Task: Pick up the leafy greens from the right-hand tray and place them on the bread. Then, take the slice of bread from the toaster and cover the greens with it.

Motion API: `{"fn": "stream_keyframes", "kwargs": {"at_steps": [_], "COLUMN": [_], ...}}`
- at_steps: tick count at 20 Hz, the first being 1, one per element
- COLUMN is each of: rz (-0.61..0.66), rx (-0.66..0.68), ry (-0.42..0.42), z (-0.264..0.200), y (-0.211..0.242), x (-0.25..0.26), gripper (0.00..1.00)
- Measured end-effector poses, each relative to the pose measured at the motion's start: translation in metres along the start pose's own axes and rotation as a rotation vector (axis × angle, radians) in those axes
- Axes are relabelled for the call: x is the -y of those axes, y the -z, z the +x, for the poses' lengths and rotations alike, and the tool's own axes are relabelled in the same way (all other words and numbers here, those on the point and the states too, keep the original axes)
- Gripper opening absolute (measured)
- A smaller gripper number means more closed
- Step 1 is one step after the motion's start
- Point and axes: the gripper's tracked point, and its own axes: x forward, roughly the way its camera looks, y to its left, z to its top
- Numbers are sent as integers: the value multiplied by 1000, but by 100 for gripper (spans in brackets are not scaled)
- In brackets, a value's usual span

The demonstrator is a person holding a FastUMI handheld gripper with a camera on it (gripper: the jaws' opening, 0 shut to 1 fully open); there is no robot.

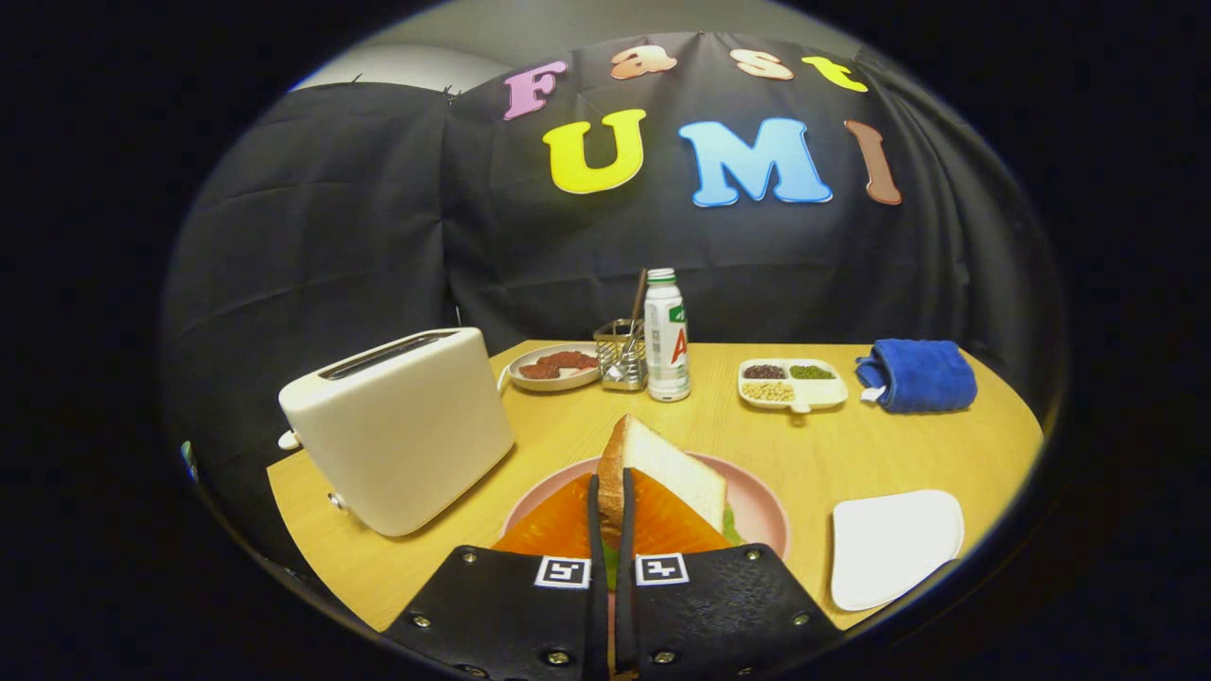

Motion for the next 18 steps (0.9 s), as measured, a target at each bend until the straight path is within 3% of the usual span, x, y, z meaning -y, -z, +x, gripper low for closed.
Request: {"fn": "stream_keyframes", "kwargs": {"at_steps": [4,12,18], "rz": [-13,-36,-11], "rx": [-61,-53,-70], "ry": [-9,6,-40], "z": [12,15,21], "y": [27,29,34], "x": [-12,-15,-27], "gripper": [3,5,31]}}
